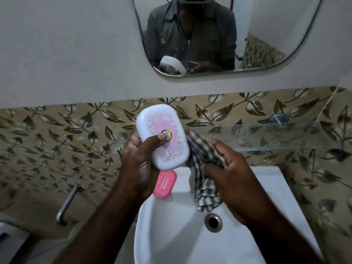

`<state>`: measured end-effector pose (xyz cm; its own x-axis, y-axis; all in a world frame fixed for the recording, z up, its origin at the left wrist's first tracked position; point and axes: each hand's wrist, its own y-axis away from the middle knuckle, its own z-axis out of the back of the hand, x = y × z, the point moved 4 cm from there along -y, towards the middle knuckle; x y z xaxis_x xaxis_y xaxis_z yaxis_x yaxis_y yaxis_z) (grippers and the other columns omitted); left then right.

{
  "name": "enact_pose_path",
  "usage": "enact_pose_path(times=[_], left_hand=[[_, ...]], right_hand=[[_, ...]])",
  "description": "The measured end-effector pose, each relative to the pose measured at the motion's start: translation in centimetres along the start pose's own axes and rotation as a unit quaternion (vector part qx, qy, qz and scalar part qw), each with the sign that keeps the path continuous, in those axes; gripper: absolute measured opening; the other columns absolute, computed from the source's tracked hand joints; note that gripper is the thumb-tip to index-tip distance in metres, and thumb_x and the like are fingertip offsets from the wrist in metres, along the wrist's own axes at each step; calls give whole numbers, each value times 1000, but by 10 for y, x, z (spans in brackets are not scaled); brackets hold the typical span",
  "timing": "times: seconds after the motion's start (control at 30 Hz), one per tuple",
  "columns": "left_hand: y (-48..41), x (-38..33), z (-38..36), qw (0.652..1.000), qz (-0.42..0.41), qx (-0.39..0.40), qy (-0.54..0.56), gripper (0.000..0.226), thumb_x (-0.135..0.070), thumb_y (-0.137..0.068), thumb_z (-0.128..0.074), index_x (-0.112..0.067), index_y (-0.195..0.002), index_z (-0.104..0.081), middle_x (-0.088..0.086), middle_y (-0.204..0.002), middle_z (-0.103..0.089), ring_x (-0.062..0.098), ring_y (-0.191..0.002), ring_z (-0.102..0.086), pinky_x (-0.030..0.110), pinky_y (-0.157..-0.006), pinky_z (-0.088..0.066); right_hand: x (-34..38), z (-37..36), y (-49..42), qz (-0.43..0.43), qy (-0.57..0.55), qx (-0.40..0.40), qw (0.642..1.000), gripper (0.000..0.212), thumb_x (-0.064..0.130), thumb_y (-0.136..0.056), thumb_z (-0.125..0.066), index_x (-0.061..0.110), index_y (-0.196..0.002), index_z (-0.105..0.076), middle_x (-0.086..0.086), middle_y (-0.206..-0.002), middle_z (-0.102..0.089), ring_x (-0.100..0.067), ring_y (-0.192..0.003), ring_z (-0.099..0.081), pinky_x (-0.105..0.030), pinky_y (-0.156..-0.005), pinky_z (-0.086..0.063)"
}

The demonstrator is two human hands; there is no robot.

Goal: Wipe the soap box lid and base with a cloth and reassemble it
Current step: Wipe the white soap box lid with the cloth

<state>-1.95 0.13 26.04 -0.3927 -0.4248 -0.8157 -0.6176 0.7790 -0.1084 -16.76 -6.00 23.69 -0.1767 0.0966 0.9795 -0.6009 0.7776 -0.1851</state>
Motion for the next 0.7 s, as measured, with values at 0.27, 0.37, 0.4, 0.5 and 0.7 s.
enact_pose_path(times=[0.27,0.37,0.4,0.5,0.7], left_hand=[[4,10,4,996,12,32,-80,76,-2,-64,-66,-10,-138,-48,5,-90,-74,20,-78,-70,40,-64,-58],[5,17,-8,995,-14,101,-20,84,-6,-67,-61,-31,-144,-41,10,-112,-70,25,-96,-67,42,-76,-57],[5,17,-13,994,-18,109,12,80,-4,-71,-58,-34,-143,-42,12,-115,-69,27,-99,-66,42,-78,-57],[1,9,-21,995,7,70,65,40,-23,-88,-50,-35,-125,-61,12,-105,-72,25,-94,-69,38,-76,-59],[-2,9,-8,990,111,11,86,56,-53,-93,-38,-13,-99,-76,15,-95,-70,24,-83,-68,34,-77,-58]], right_hand=[[36,22,-6,96,89,-126,983,35,-2,-81,-61,25,-104,-64,11,-92,-72,-5,-84,-67,-28,-77,-55],[41,3,-10,164,193,-112,961,47,-8,-83,-61,30,-111,-65,22,-98,-70,2,-86,-67,-17,-72,-55],[37,-6,-12,177,212,-100,956,48,-7,-82,-61,25,-118,-66,16,-109,-71,-2,-93,-68,-26,-79,-58],[17,-27,-7,215,293,-93,927,56,-5,-74,-56,12,-127,-64,-6,-132,-62,-20,-121,-60,-39,-101,-47],[17,-53,8,330,384,-52,861,50,-4,-76,-45,4,-120,-67,-15,-130,-63,-30,-125,-56,-31,-111,-35]])
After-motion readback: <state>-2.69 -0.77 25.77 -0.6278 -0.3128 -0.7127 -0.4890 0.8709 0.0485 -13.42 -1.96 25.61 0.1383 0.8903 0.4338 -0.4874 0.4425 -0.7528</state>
